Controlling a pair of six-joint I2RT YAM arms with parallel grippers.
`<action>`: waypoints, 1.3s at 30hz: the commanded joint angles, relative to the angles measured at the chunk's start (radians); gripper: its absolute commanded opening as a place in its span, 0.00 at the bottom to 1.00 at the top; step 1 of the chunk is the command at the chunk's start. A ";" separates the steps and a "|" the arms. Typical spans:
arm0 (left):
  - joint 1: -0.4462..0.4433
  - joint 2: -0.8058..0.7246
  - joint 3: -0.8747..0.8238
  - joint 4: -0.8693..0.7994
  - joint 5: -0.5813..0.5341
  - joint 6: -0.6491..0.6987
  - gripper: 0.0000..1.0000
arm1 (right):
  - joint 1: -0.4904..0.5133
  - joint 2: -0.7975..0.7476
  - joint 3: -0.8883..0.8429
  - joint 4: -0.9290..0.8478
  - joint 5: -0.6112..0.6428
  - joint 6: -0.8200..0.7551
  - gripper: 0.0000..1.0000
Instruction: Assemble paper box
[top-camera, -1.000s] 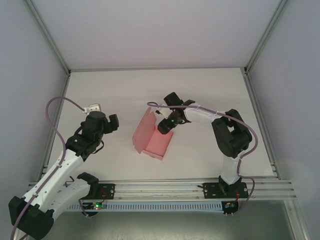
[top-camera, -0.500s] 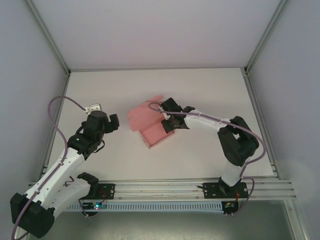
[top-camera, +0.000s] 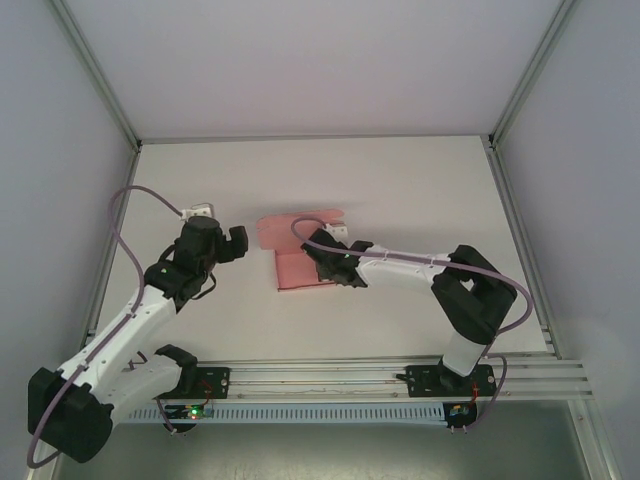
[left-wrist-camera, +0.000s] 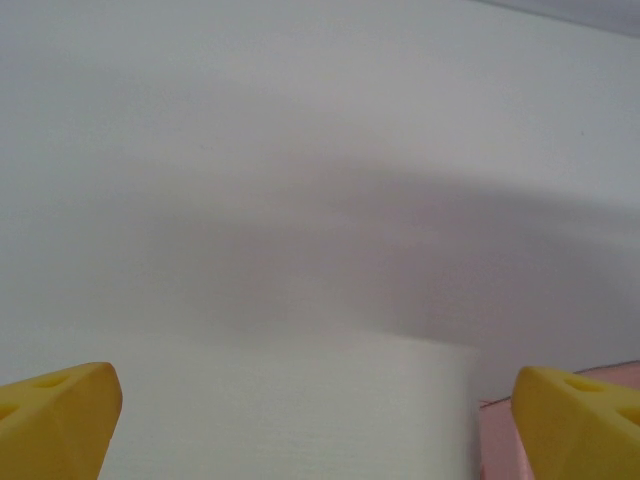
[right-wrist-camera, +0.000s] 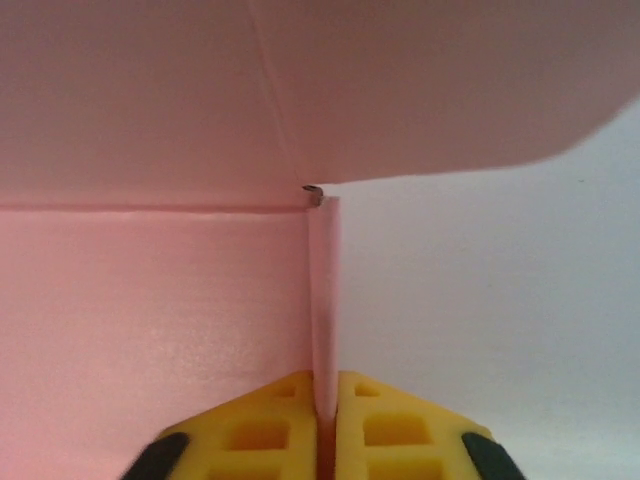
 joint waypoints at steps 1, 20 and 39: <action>0.014 0.013 0.030 0.057 0.064 0.059 1.00 | 0.015 -0.051 -0.047 0.004 0.046 0.082 0.33; 0.120 0.142 0.182 -0.055 0.498 0.452 1.00 | -0.468 -0.402 -0.117 0.217 -0.913 -0.969 0.98; 0.181 0.471 0.288 -0.089 0.823 0.856 0.82 | -0.542 0.063 0.249 -0.011 -1.118 -1.176 0.76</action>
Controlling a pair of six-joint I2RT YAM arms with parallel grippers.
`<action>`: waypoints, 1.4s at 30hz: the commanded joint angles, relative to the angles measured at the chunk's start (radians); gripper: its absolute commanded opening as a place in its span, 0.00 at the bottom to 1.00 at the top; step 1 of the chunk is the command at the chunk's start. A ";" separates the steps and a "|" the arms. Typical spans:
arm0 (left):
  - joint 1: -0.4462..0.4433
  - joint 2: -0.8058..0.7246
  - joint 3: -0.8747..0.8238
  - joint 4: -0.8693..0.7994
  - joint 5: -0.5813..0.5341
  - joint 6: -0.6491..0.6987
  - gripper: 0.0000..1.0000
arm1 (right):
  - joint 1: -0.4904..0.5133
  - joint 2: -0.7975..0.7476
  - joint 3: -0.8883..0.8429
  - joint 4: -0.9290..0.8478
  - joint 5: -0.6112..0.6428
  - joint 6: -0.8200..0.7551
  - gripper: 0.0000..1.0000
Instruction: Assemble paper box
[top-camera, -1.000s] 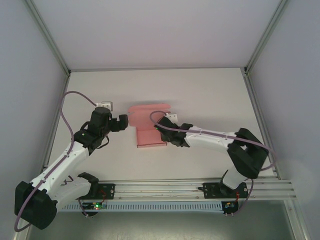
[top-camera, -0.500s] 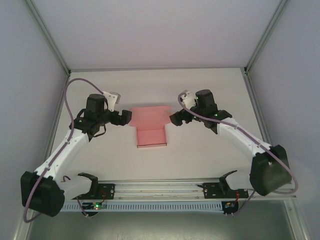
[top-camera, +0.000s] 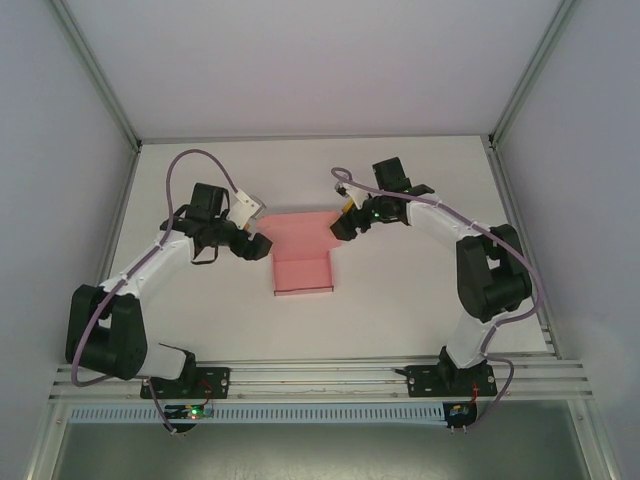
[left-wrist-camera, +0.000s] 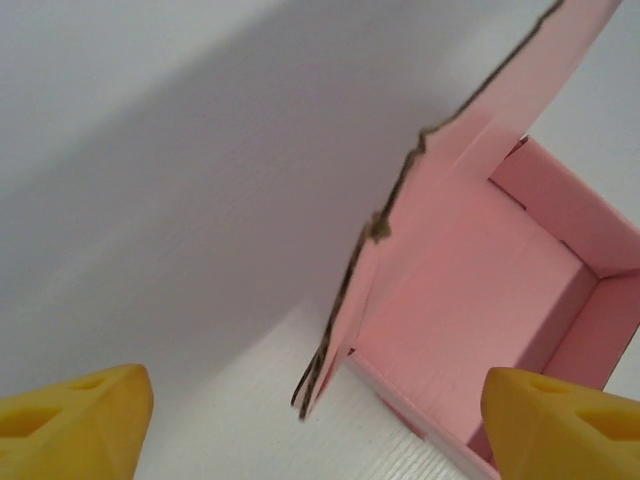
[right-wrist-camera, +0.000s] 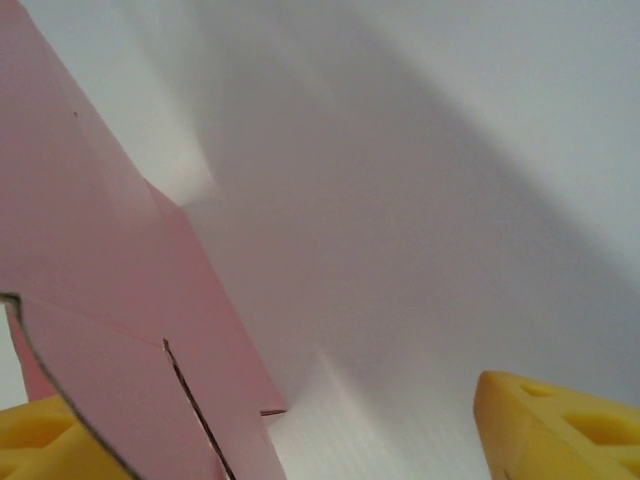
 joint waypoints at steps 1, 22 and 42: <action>0.013 0.028 0.042 -0.036 0.075 0.068 0.80 | 0.016 0.008 0.038 -0.034 -0.076 -0.052 0.75; 0.005 0.153 0.167 -0.119 0.140 0.013 0.20 | 0.066 -0.037 0.030 -0.061 0.063 -0.018 0.02; 0.024 0.160 0.142 -0.105 0.188 0.058 0.10 | 0.074 -0.062 -0.037 -0.012 0.066 -0.058 0.00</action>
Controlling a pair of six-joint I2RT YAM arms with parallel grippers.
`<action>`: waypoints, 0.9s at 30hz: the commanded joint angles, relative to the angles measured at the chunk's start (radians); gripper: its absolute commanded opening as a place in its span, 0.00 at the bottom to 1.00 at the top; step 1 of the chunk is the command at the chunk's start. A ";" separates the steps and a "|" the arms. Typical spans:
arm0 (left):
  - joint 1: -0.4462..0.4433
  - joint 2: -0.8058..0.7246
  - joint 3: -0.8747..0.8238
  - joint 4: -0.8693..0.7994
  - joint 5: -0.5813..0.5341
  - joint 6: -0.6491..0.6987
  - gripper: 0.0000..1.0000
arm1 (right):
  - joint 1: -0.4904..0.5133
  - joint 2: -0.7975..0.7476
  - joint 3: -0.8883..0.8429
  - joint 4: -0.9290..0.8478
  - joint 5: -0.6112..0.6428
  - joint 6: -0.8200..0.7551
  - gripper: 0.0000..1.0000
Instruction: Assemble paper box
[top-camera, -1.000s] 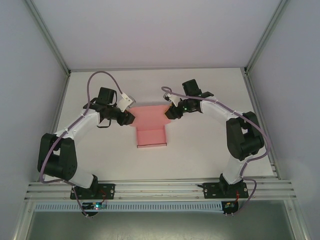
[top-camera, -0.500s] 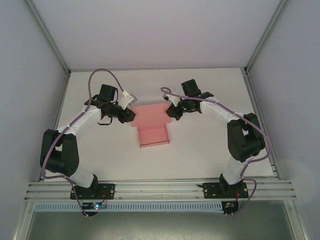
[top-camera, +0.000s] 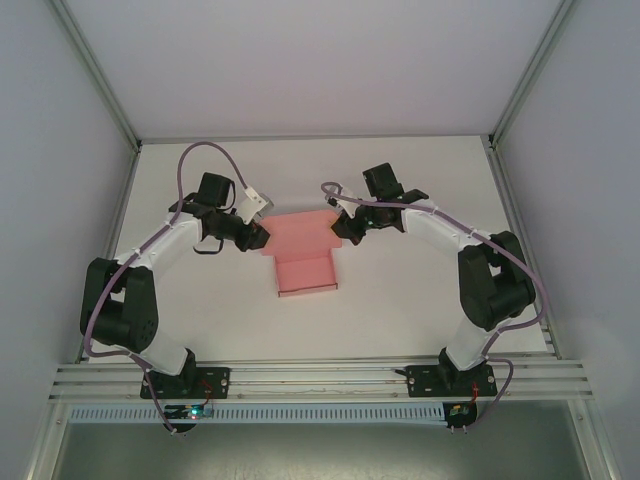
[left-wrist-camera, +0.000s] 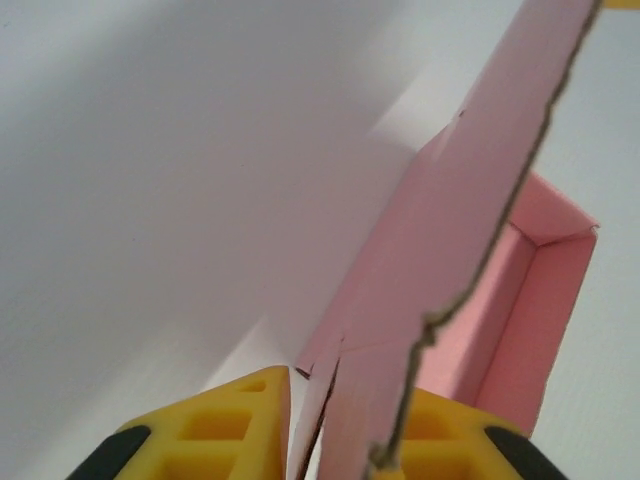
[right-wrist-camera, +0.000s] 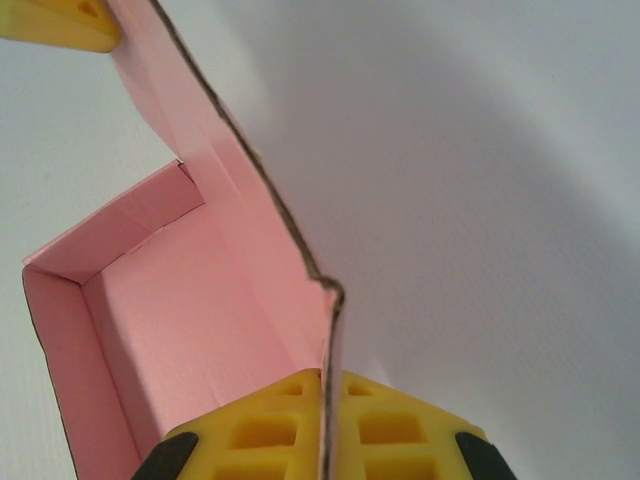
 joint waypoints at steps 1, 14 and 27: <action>0.012 0.017 0.019 0.007 0.046 -0.010 0.01 | 0.000 -0.009 -0.004 0.012 0.013 0.015 0.00; -0.225 -0.147 -0.037 0.314 -0.511 -0.523 0.00 | 0.264 -0.146 -0.095 0.221 0.829 0.724 0.00; -0.401 -0.060 -0.143 0.530 -0.724 -0.830 0.00 | 0.487 -0.086 -0.192 0.479 1.296 1.076 0.00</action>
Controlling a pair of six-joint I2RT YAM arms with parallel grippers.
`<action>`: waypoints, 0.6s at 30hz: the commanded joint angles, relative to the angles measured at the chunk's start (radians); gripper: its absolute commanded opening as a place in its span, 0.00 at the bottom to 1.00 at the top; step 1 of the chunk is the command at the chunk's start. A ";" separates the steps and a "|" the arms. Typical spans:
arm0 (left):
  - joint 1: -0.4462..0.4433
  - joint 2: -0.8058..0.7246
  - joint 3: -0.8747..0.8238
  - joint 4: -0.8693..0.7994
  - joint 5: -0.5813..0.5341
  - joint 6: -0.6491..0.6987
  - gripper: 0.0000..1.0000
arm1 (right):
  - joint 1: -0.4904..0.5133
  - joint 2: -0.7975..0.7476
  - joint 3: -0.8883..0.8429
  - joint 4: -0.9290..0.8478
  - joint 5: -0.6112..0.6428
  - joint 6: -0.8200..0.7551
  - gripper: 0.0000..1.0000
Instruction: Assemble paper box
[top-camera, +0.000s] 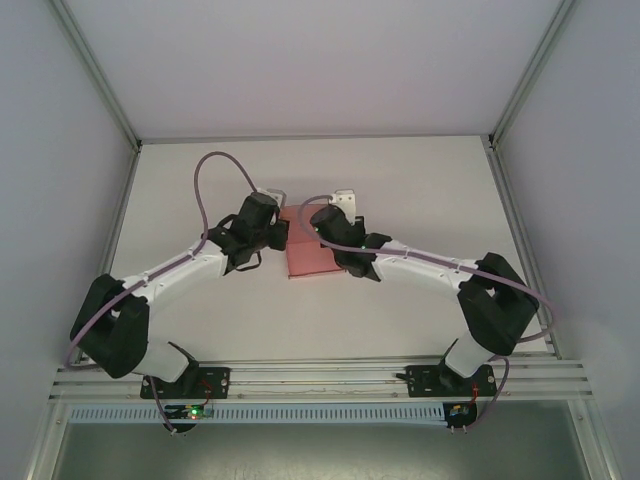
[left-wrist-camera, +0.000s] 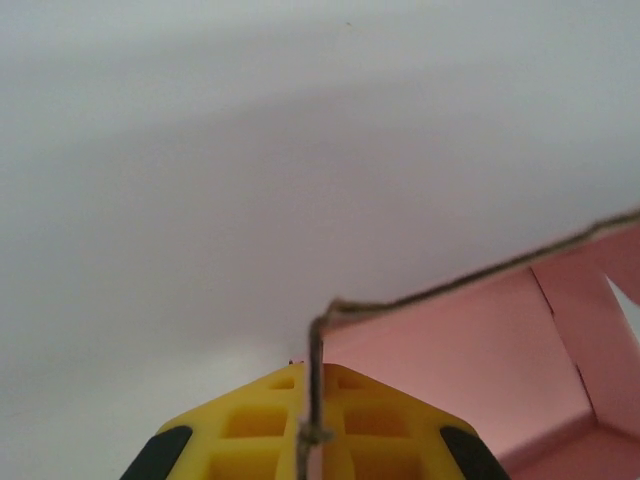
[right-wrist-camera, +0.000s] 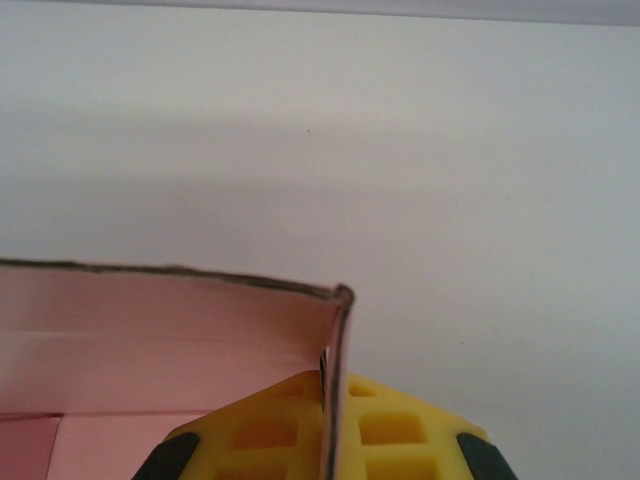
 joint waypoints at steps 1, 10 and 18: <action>-0.033 0.058 -0.008 0.180 0.041 -0.127 0.00 | 0.057 0.031 -0.012 0.194 0.030 0.109 0.00; -0.081 0.095 -0.060 0.236 0.073 -0.138 0.00 | 0.163 0.046 -0.135 0.355 0.154 0.105 0.00; -0.117 -0.049 -0.292 0.284 0.124 -0.106 0.06 | 0.242 -0.006 -0.404 0.732 0.149 -0.145 0.00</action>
